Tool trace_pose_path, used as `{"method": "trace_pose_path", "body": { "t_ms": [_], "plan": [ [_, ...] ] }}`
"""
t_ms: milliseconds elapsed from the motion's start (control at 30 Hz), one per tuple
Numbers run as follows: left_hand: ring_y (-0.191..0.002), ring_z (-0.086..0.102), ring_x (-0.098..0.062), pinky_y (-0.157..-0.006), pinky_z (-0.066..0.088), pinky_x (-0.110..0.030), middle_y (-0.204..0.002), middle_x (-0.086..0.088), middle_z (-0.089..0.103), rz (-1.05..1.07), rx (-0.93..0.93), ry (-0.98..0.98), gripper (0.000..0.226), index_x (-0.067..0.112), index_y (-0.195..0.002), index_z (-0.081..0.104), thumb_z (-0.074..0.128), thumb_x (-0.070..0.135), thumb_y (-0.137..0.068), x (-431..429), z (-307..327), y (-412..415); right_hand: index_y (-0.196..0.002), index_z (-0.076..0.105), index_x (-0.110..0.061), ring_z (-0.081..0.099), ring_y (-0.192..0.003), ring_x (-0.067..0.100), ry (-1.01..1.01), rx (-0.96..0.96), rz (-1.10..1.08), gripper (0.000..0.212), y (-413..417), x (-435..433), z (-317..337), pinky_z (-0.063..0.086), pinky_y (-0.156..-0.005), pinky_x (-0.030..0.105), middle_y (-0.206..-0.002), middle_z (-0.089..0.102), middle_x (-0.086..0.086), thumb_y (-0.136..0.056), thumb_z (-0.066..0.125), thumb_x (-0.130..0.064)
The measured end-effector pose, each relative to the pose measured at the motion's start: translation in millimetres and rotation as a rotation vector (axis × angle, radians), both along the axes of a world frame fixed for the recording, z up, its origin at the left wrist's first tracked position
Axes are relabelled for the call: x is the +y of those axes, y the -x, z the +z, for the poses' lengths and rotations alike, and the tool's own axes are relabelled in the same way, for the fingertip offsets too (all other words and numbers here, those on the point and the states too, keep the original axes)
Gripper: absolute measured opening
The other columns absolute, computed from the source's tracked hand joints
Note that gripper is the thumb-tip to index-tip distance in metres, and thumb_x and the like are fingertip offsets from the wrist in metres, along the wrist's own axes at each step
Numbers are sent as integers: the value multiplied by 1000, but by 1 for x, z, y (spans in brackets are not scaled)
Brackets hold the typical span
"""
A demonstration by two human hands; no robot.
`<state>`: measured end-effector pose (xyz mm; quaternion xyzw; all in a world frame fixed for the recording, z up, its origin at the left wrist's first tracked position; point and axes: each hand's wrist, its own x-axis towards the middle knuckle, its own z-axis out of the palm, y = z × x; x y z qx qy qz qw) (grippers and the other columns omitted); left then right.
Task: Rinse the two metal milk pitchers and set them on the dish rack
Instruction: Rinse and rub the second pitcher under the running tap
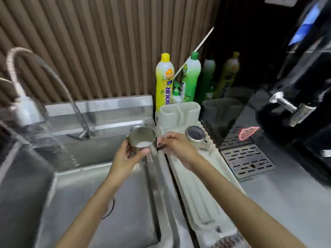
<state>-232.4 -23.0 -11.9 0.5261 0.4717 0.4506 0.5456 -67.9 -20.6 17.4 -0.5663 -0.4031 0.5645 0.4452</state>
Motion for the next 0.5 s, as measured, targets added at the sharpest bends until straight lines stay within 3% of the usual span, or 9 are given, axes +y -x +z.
{"method": "trace_pose_path", "body": {
  "t_ms": [133,267,300,333,400,467,500],
  "plan": [
    [-96,63,0,-77,50,-10,-101,15,67,140,67,51,48,35,-101,58,82,19,-62,-3,-14,108,-68,54,-11,58,-71,15,58,163,129,18,106,20,-32,52,-66,18,-76,61,7,-84,59,-3],
    [-99,61,-5,-84,47,-12,-94,20,71,225,150,13,52,36,-101,59,83,19,-58,4,-9,183,-72,57,-10,58,-77,20,86,339,126,17,191,28,-45,50,-85,31,-80,61,12,-87,54,-2],
    [-101,61,-5,-88,46,-16,-97,19,71,235,203,-25,54,40,-103,58,83,28,-56,6,-5,195,-75,57,-10,59,-79,21,91,389,117,15,205,28,-47,50,-86,31,-81,62,12,-88,53,-3],
    [-104,61,-7,-92,45,-22,-103,15,70,253,310,-70,58,44,-107,57,81,40,-54,8,1,205,-76,55,-11,61,-80,21,94,452,114,14,216,28,-48,50,-86,30,-81,63,11,-88,53,-5],
    [-107,62,-16,-93,48,-31,-112,3,67,298,614,-174,68,34,-116,57,75,57,-55,8,14,215,-80,55,-11,64,-78,20,96,534,135,10,227,27,-48,53,-83,30,-77,66,8,-90,53,-11],
    [-102,64,-26,-85,49,-35,-110,-6,68,430,946,-240,72,21,-117,58,67,65,-62,2,24,212,-88,58,-8,64,-73,21,100,471,184,10,227,28,-42,56,-77,31,-73,66,7,-91,53,-17],
    [-101,65,-29,-82,48,-36,-108,-9,69,465,991,-216,69,19,-115,59,64,67,-65,-1,26,209,-93,60,-7,64,-71,22,109,377,192,13,225,28,-37,57,-74,31,-73,66,8,-90,54,-18]
  ]
}}
